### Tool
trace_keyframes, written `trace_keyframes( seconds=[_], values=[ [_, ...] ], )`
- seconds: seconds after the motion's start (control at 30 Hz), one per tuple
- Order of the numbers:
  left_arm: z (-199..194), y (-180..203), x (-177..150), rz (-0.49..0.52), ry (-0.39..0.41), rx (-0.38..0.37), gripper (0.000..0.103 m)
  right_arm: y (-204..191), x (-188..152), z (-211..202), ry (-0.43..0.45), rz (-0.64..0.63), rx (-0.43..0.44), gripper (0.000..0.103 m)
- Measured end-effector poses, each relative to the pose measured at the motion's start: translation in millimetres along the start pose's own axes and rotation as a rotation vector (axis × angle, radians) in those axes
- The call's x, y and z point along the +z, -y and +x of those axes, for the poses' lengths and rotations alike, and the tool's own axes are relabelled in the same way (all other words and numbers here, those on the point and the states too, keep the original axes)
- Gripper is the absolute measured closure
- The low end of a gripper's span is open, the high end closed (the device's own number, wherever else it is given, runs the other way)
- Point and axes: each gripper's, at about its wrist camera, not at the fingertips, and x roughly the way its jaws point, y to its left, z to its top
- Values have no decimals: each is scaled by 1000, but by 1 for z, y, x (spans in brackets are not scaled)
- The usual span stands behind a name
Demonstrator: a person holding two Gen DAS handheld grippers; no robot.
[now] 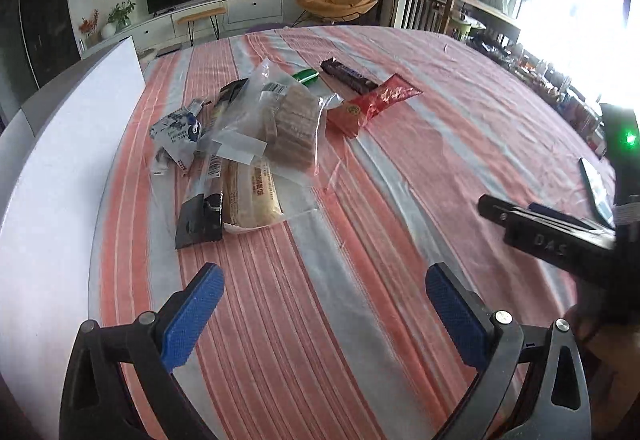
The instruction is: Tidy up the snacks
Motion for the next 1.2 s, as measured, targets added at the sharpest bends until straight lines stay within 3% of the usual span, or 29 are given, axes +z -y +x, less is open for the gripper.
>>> trace_keyframes(
  seconds=[0.2,0.3,1.2],
  values=[
    [30,-13,-13,-19,-59,28,3,-8,-12,3,9,-52,-52,18],
    [32,-14,-15,-21,-46,37,3,-12,-15,5,9,-87,-89,17],
    [35,-7,-15,7,-26,50,0,-10,-20,6,19,-115,-85,12]
  ],
)
